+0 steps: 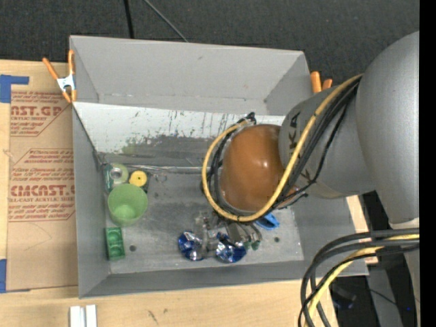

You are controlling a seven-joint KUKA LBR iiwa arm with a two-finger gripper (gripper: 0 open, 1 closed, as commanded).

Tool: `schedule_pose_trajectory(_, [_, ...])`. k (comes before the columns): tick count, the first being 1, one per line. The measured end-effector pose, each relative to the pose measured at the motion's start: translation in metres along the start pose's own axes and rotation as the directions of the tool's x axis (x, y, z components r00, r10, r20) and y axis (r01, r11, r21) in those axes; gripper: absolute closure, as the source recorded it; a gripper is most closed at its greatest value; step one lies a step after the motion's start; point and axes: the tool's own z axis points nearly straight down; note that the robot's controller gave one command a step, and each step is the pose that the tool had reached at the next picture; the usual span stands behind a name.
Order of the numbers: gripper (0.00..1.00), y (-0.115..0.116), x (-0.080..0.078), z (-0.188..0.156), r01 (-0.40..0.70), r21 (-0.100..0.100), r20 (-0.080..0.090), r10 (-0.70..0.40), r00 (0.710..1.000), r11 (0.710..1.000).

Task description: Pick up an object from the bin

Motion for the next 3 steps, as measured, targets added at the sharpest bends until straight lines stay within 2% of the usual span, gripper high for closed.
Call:
schedule_pose_trajectory(1, [1.00,0.042,-0.055,0.019,-0.158,0.009,-0.017,0.158,0.987,0.987])
schedule_pose_trajectory(2, [1.00,0.026,-0.110,0.017,-0.169,-0.007,-0.006,0.169,0.986,0.986])
schedule_pose_trajectory(3, [1.00,0.031,-0.108,-0.115,-0.146,-0.002,0.011,0.146,0.989,0.989])
